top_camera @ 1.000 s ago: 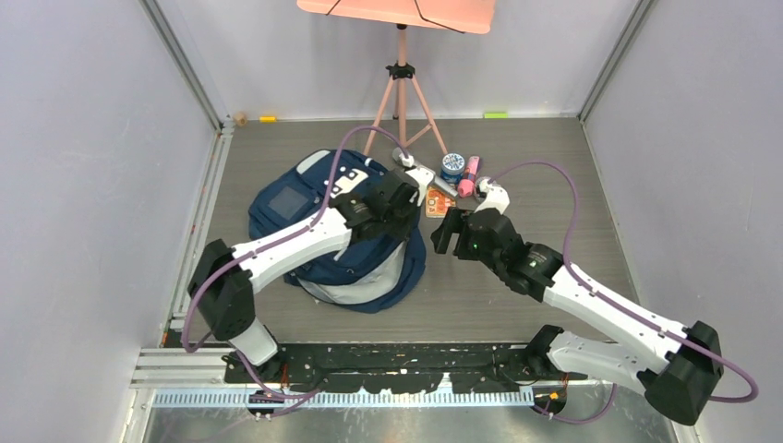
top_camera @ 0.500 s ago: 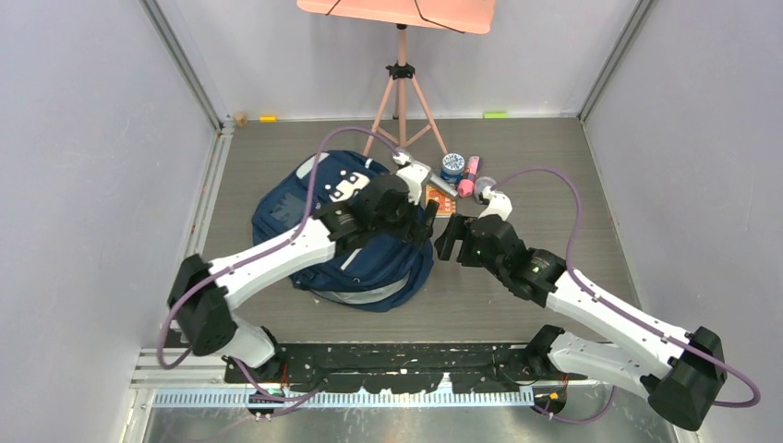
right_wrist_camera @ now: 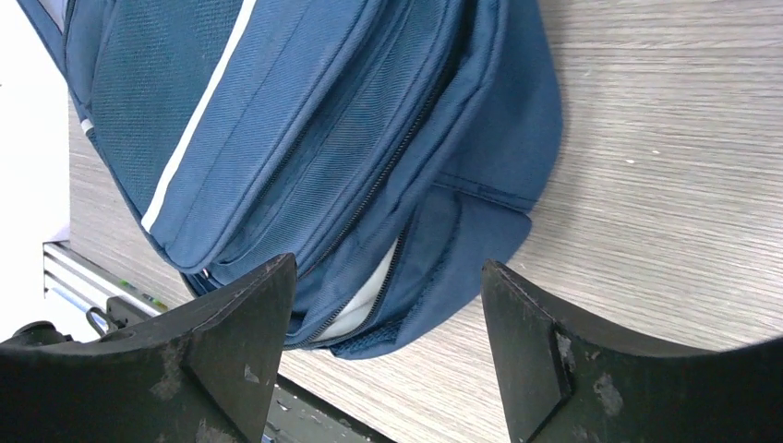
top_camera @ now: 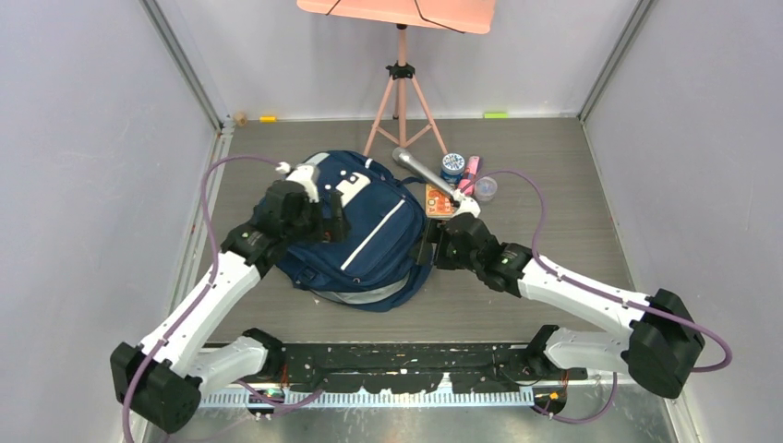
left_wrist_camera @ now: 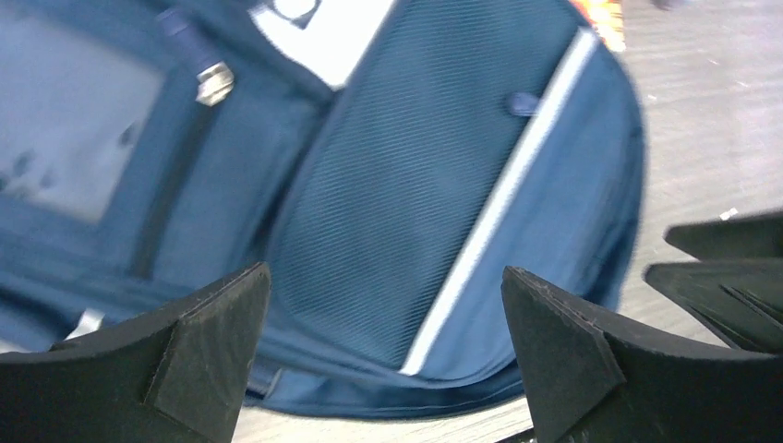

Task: Pack the student bag
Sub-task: Zip the student bag at the center of the board.

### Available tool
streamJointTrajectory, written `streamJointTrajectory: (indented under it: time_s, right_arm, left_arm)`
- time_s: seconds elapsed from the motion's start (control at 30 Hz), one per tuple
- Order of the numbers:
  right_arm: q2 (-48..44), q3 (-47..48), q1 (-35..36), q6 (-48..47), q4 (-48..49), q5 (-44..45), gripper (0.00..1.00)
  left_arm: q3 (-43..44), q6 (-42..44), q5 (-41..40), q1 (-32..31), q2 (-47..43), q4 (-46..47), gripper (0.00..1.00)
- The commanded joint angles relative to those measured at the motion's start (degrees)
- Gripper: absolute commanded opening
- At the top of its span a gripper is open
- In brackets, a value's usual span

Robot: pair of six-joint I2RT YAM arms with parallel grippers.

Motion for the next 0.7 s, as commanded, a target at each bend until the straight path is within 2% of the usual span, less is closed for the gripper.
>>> streamJointTrajectory:
  time_s: [0.0,0.13,0.3,0.37,0.4,0.43,0.47,0.53,0.6,0.67]
  right_arm:
    - [2.38,1.1,1.13,2.44,5.18,-1.24,0.78]
    - [5.76,1.96,1.46,3.3,6.44,-1.66,0.75]
    - [10.49,4.7,1.49,3.41,8.08,-1.98,0.61]
    - [11.87,6.17,1.42,3.51,7.29,-0.34,0.5]
    - [12.24,6.7,1.41,3.51,6.39,1.31,0.4]
    - [12.92,7.63,1.29,3.18,6.04,2.54,0.34]
    - [13.25,8.09,1.22,2.98,5.76,2.98,0.23]
    - [14.2,9.66,0.61,2.05,5.16,4.29,0.09]
    - [15.52,11.67,-0.46,0.86,3.94,5.51,0.01]
    - [17.07,13.71,-2.47,-0.22,2.12,6.23,0.01]
  left_arm:
    - [-4.55,-4.23,6.51,9.89,-4.74,-3.0,1.0]
    - [-9.38,-7.36,11.52,16.96,-8.19,-0.56,1.0]
    - [-12.76,-8.05,10.87,18.37,-9.94,0.21,0.99]
    - [-13.22,-7.4,9.83,18.42,-10.14,-0.43,0.98]
    - [-13.4,-6.93,9.52,18.42,-10.29,-0.76,0.98]
    - [-13.59,-6.45,9.39,18.4,-10.39,-1.0,0.97]
    - [-13.71,-5.91,9.54,18.34,-10.57,-1.07,0.96]
    - [-14.4,-4.64,11.9,18.31,-10.99,-0.33,0.93]
    - [-15.28,-3.63,15.54,18.29,-11.47,1.28,0.92]
    - [-16.28,-3.87,17.87,17.93,-12.29,2.24,0.91]
